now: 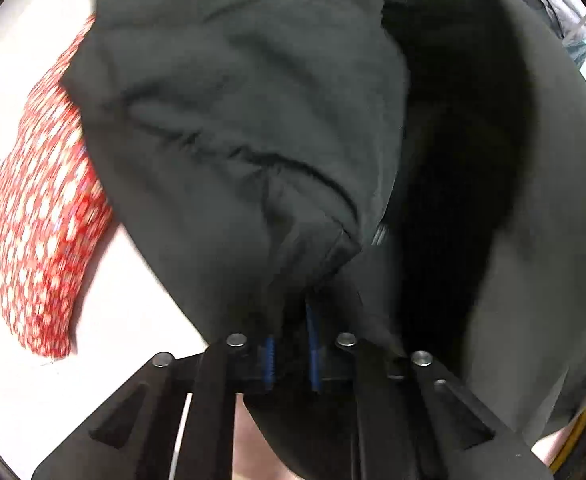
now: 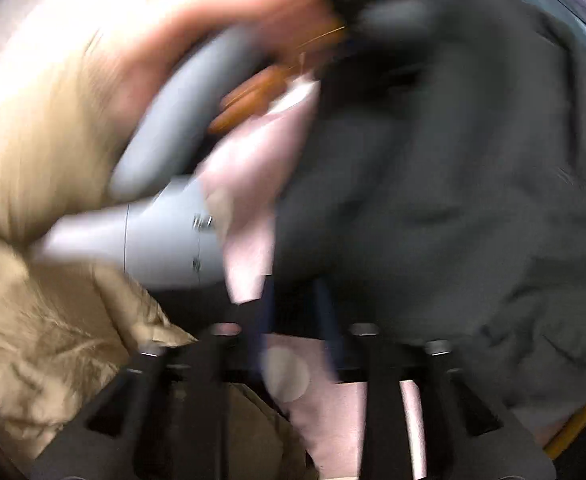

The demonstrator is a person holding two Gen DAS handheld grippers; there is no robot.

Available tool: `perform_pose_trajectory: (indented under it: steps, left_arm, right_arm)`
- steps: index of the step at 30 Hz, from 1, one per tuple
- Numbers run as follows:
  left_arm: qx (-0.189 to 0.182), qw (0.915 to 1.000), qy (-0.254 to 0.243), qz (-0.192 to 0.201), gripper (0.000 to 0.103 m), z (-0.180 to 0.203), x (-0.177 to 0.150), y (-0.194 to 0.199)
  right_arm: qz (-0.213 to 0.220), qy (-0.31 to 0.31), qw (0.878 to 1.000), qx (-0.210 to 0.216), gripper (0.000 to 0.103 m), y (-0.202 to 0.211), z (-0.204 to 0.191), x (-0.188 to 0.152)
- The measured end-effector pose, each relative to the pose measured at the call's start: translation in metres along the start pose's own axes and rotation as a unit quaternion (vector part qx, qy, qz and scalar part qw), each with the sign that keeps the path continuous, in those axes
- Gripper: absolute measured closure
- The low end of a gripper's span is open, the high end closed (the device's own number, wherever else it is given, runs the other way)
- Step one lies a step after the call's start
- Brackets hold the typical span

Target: Fold large clothes

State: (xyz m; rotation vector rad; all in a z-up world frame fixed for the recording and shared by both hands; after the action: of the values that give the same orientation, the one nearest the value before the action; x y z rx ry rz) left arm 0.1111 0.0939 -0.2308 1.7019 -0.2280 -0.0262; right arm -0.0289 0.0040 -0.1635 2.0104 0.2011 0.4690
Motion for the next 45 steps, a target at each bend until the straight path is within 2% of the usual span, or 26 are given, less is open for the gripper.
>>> perform_pose_trajectory:
  steps: [1,4,7,9,11,12,13,15,19,23,24,26,27,28,29,30,31,34,37,38,40,41,42,43,44,45]
  left_arm:
    - [-0.001,1.0000,0.008,-0.001,0.096,-0.009,-0.015,0.003]
    - [0.001,0.9991,0.041,-0.014,0.099,-0.038,-0.055,0.006]
    - [0.021,0.9961,0.078,-0.036,0.099,-0.072,-0.091,0.000]
    - [0.006,0.9936,0.101,-0.050,0.098,-0.082,-0.108,-0.006]
    - [-0.019,0.9904,0.125,-0.055,0.076,-0.084,-0.115,-0.008]
    - [-0.031,0.9886,0.136,-0.055,0.047,-0.083,-0.117,-0.008]
    - [-0.034,0.9879,0.144,-0.045,0.027,-0.083,-0.116,-0.007]
    - [-0.042,0.9872,0.153,-0.017,0.019,-0.083,-0.116,-0.004]
    - [-0.048,0.9896,0.135,-0.009,0.014,-0.073,-0.131,-0.012]
    - [-0.085,0.9890,0.121,0.001,0.014,-0.053,-0.147,-0.010]
    - [-0.096,0.9890,0.112,0.006,0.014,-0.045,-0.151,-0.009]
    - [-0.103,0.9903,0.093,0.009,0.015,-0.038,-0.162,-0.009]
    - [-0.102,0.9916,0.079,0.008,0.025,-0.033,-0.162,-0.010]
    - [-0.102,0.9925,0.066,0.008,0.047,-0.026,-0.160,-0.012]
    - [-0.099,0.9933,0.059,0.005,0.060,-0.021,-0.160,-0.013]
    - [-0.087,0.9950,0.048,-0.003,0.085,-0.018,-0.161,-0.018]
    - [-0.073,0.9964,0.044,-0.009,0.091,-0.019,-0.162,-0.021]
    - [-0.063,0.9966,0.052,-0.012,0.098,-0.023,-0.159,-0.024]
    - [-0.055,0.9957,0.074,0.007,0.099,-0.034,-0.156,-0.012]
    - [-0.056,0.9951,0.080,0.015,0.099,-0.036,-0.157,-0.006]
    - [-0.062,0.9942,0.087,0.018,0.098,-0.043,-0.170,-0.002]
    - [-0.054,0.9942,0.092,0.013,0.095,-0.046,-0.174,-0.003]
    - [-0.046,0.9938,0.101,0.010,0.089,-0.052,-0.178,-0.005]
    - [-0.039,0.9915,0.124,0.008,0.069,-0.059,-0.184,-0.005]
    - [-0.030,0.9899,0.138,0.011,0.055,-0.071,-0.192,-0.004]
    - [-0.016,0.9877,0.155,0.020,0.026,-0.097,-0.199,-0.009]
  right_arm:
    - [0.029,-0.024,0.999,-0.003,0.028,0.013,0.013,0.011]
    - [0.067,-0.078,0.995,-0.005,0.028,0.039,0.043,0.038]
    - [0.087,-0.090,0.992,-0.001,0.028,0.046,0.056,0.071]
    - [0.088,-0.089,0.992,0.018,0.028,0.037,0.050,0.101]
    - [0.090,-0.083,0.992,0.042,0.028,0.026,0.035,0.142]
    - [0.090,-0.075,0.991,0.057,0.028,0.022,0.028,0.165]
    - [0.087,-0.071,0.991,0.071,0.027,0.020,0.022,0.187]
    - [0.076,-0.072,0.990,0.093,0.023,-0.004,-0.002,0.232]
    - [0.020,-0.119,0.981,0.153,0.018,-0.062,-0.037,0.293]
    - [-0.029,-0.162,0.982,0.094,0.018,-0.127,-0.037,0.306]
    - [-0.040,-0.182,0.977,0.102,0.018,-0.142,-0.039,0.303]
    - [-0.065,-0.219,0.965,0.129,0.017,-0.166,-0.041,0.297]
    - [-0.078,-0.234,0.958,0.144,0.017,-0.175,-0.043,0.291]
    - [-0.078,-0.237,0.956,0.155,0.026,-0.177,-0.046,0.288]
    - [-0.068,-0.223,0.956,0.177,0.056,-0.175,-0.055,0.287]
    - [-0.066,-0.209,0.958,0.188,0.075,-0.172,-0.062,0.284]
    - [-0.065,-0.193,0.959,0.195,0.100,-0.168,-0.070,0.282]
    - [-0.021,-0.150,0.966,0.208,0.102,-0.128,-0.085,0.279]
    - [0.040,-0.161,0.954,0.251,0.102,-0.071,-0.084,0.282]
    - [0.051,-0.167,0.952,0.252,0.102,-0.060,-0.082,0.284]
    - [0.073,-0.188,0.956,0.215,0.102,-0.040,-0.062,0.287]
    - [0.072,-0.194,0.962,0.181,0.091,-0.037,-0.052,0.287]
    - [0.061,-0.197,0.966,0.155,0.075,-0.038,-0.046,0.289]
    - [0.061,-0.197,0.966,0.155,0.016,-0.038,-0.046,0.289]
    - [0.055,-0.203,0.967,0.141,0.007,-0.040,-0.042,0.290]
    - [0.072,-0.214,0.964,0.139,0.007,-0.038,-0.032,0.294]
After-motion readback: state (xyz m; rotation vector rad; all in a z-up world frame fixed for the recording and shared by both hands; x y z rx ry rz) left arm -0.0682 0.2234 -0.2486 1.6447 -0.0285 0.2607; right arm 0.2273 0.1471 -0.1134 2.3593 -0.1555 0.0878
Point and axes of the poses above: each gripper's, at about its wrist camera, not at the fingertips, and y roughly against the way its jaws point, z to its right, x to its top, the point moved 10 cm from there along -y, roughly the way its jaws point, and after that the axes turned 2 degrees about z, right-handed, at the moved point
